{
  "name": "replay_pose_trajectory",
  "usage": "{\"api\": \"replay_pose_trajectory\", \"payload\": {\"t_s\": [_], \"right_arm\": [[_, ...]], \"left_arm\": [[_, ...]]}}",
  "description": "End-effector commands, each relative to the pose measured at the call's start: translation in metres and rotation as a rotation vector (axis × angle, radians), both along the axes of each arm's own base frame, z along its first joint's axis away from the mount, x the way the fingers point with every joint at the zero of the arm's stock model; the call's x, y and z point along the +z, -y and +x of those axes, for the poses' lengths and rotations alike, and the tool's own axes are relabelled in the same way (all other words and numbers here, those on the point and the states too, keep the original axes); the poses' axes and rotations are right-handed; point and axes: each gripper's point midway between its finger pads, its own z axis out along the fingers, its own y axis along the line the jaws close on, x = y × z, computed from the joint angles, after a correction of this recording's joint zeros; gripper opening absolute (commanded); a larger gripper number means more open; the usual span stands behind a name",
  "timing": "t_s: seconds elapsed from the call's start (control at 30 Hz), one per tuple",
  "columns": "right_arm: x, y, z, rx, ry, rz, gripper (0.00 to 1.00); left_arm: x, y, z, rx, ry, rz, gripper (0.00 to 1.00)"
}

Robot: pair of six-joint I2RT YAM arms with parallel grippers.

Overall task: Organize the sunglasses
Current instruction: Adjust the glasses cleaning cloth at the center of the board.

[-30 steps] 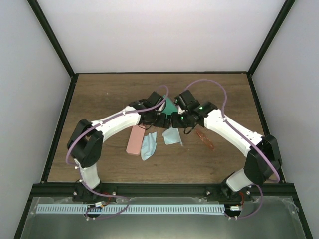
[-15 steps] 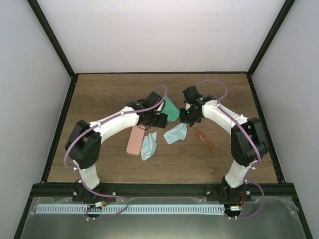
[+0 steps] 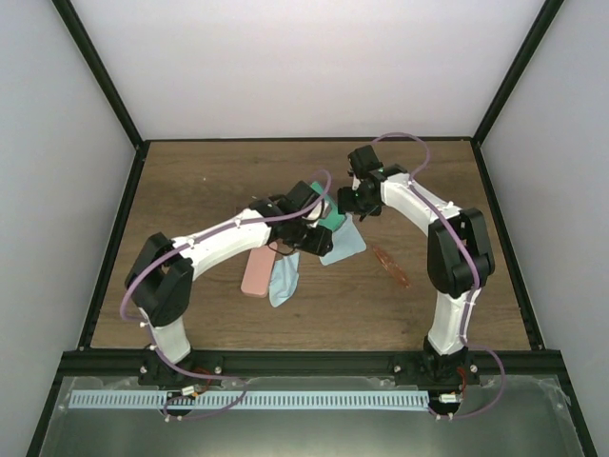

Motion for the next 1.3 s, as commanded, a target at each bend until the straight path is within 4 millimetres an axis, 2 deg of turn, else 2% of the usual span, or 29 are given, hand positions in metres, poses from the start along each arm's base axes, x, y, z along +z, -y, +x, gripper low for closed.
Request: {"api": "replay_pose_trajectory", "payload": {"t_s": [0.0, 0.13, 0.23, 0.33, 0.47, 0.57, 0.67, 0.9, 1.13, 1.27], "right_arm": [[0.015, 0.006, 0.006, -0.037, 0.047, -0.006, 0.7], [0.023, 0.007, -0.012, -0.069, 0.056, 0.058, 0.66], [0.004, 0.009, -0.036, -0.07, -0.005, 0.079, 0.54], [-0.014, 0.015, -0.052, -0.074, -0.046, 0.063, 0.43], [-0.028, 0.016, -0.06, -0.06, -0.078, 0.045, 0.39], [-0.038, 0.018, -0.063, -0.057, -0.102, 0.025, 0.39], [-0.046, 0.022, -0.064, -0.065, -0.117, -0.002, 0.47], [-0.064, 0.028, -0.063, -0.07, -0.145, -0.054, 0.49], [-0.078, 0.032, -0.066, -0.072, -0.165, -0.078, 0.49], [-0.08, 0.032, -0.068, -0.069, -0.175, -0.076, 0.39]], "left_arm": [[-0.021, 0.005, -0.014, -0.026, -0.043, 0.031, 0.57], [-0.034, 0.004, -0.011, 0.042, -0.073, 0.055, 0.45], [-0.054, -0.002, -0.008, 0.13, -0.128, 0.12, 0.4], [-0.07, -0.004, -0.01, 0.183, -0.174, 0.153, 0.39], [-0.078, -0.008, -0.004, 0.265, -0.186, 0.177, 0.42], [-0.082, -0.005, -0.002, 0.28, -0.197, 0.175, 0.54], [-0.087, 0.001, 0.0, 0.277, -0.21, 0.166, 0.6], [-0.1, 0.012, 0.001, 0.27, -0.245, 0.157, 0.59], [-0.109, 0.007, -0.006, 0.31, -0.283, 0.184, 0.55], [-0.108, 0.008, -0.01, 0.313, -0.291, 0.191, 0.51]]}}
